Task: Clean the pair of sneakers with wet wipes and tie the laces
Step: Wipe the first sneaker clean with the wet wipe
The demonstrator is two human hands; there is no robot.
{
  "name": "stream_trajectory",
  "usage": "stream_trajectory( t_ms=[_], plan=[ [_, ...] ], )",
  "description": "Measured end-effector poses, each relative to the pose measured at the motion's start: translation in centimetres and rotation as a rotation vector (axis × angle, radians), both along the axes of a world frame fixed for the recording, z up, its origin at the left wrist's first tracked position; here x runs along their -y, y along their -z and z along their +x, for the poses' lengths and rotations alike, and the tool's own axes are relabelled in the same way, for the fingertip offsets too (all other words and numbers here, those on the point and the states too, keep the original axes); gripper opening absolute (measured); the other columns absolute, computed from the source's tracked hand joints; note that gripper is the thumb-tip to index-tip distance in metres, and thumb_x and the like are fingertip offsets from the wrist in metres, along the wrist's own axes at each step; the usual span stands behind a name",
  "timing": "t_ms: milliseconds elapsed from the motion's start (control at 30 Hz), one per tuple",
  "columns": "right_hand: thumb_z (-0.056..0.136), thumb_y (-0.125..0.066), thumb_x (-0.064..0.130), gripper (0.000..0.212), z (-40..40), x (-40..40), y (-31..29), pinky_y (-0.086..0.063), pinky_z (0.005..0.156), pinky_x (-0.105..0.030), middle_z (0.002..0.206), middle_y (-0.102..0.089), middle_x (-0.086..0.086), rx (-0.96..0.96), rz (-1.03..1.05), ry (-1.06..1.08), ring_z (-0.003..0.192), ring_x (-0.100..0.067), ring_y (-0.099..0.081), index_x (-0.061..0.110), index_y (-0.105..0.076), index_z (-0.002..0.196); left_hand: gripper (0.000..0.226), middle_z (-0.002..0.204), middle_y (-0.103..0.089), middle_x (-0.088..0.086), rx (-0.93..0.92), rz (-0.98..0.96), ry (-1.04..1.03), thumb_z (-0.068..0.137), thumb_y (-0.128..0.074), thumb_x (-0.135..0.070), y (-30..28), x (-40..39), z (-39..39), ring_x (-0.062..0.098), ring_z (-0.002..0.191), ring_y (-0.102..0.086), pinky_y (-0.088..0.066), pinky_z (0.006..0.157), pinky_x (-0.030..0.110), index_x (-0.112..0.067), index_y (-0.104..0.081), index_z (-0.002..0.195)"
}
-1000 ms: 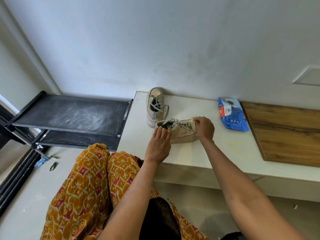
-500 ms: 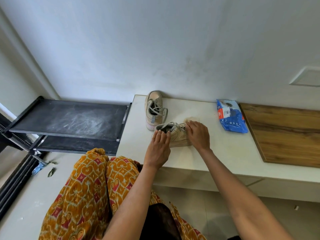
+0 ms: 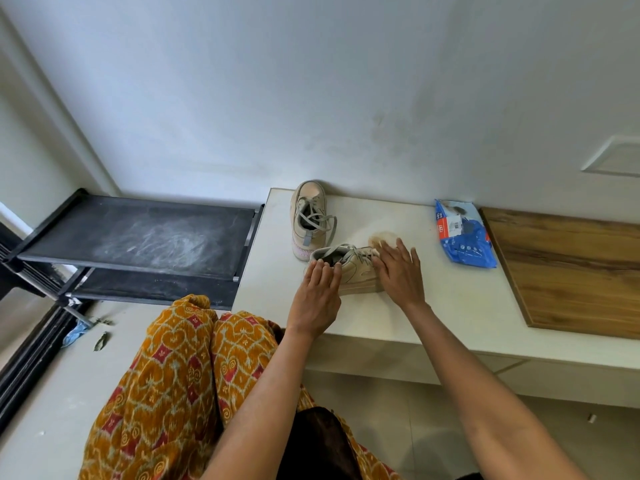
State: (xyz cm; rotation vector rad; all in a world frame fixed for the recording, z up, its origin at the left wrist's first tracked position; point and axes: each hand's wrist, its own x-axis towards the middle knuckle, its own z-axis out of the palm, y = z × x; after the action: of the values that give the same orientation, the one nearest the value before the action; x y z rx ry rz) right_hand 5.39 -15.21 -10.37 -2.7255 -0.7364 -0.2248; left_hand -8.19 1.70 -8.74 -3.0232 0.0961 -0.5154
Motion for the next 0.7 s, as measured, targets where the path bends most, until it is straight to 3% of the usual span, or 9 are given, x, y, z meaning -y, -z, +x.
stream_trajectory(
  t_ms=[100, 167, 300, 533, 633, 700],
  plan=[
    [0.098, -0.009, 0.053, 0.062, -0.7, 2.4, 0.6, -0.013, 0.115, -0.050, 0.143, -0.046, 0.006, 0.101, -0.073, -0.019, 0.142, -0.026, -0.026, 0.024, -0.050, 0.135, 0.052, 0.115, -0.058, 0.019, -0.008, -0.007, -0.010, 0.087, -0.031, -0.022, 0.1, -0.1, 0.0, 0.036, 0.114, -0.053, -0.035, 0.108, 0.045, 0.001, -0.051, 0.129],
    [0.098, -0.012, 0.049, 0.059, -0.4, 2.8, 0.4, -0.013, 0.115, -0.050, 0.142, -0.048, 0.007, 0.121, -0.110, -0.005, 0.142, -0.027, -0.027, 0.023, -0.052, 0.134, 0.052, 0.116, -0.058, 0.020, -0.010, -0.007, -0.013, 0.087, -0.030, -0.022, 0.1, -0.1, 0.0, 0.036, 0.114, -0.053, -0.035, 0.108, 0.046, 0.001, -0.050, 0.130],
    [0.101, -0.027, 0.041, 0.046, 0.4, -0.2, -1.1, -0.010, 0.116, -0.047, 0.144, -0.046, 0.003, -0.043, 0.073, 0.154, 0.144, -0.025, -0.020, 0.022, -0.048, 0.138, 0.053, 0.115, -0.058, 0.018, -0.005, 0.007, -0.014, 0.086, -0.030, -0.023, -0.2, 0.1, 0.0, 0.035, 0.113, -0.052, -0.034, 0.108, 0.045, 0.001, -0.051, 0.129],
    [0.099, -0.027, 0.038, 0.045, -2.2, -2.1, -0.8, -0.013, 0.113, -0.033, 0.136, -0.055, 0.004, -0.054, 0.269, -0.070, 0.138, -0.022, -0.032, 0.024, -0.052, 0.133, 0.054, 0.116, -0.059, 0.019, -0.011, 0.025, -0.010, 0.087, -0.028, -0.023, -0.2, 0.0, -0.2, 0.034, 0.114, -0.053, -0.033, 0.109, 0.044, 0.000, -0.051, 0.130],
    [0.099, -0.026, 0.038, 0.046, -2.1, -0.9, -0.2, -0.021, 0.112, -0.041, 0.132, -0.058, 0.002, 0.057, 0.159, -0.052, 0.134, -0.024, -0.039, 0.021, -0.054, 0.132, 0.054, 0.116, -0.059, 0.020, -0.020, 0.031, -0.013, 0.087, -0.027, -0.021, -0.2, -0.1, -0.1, 0.035, 0.114, -0.055, -0.034, 0.108, 0.045, 0.000, -0.052, 0.130],
    [0.100, -0.034, 0.032, 0.040, -1.1, -1.0, -0.3, -0.031, 0.107, -0.042, 0.123, -0.064, -0.003, 0.057, 0.163, 0.079, 0.127, -0.028, -0.046, 0.015, -0.062, 0.124, 0.054, 0.116, -0.059, 0.020, -0.025, 0.027, -0.015, 0.088, -0.027, -0.021, -0.3, -0.2, -0.1, 0.036, 0.114, -0.054, -0.035, 0.108, 0.045, 0.000, -0.051, 0.131]
  ],
)
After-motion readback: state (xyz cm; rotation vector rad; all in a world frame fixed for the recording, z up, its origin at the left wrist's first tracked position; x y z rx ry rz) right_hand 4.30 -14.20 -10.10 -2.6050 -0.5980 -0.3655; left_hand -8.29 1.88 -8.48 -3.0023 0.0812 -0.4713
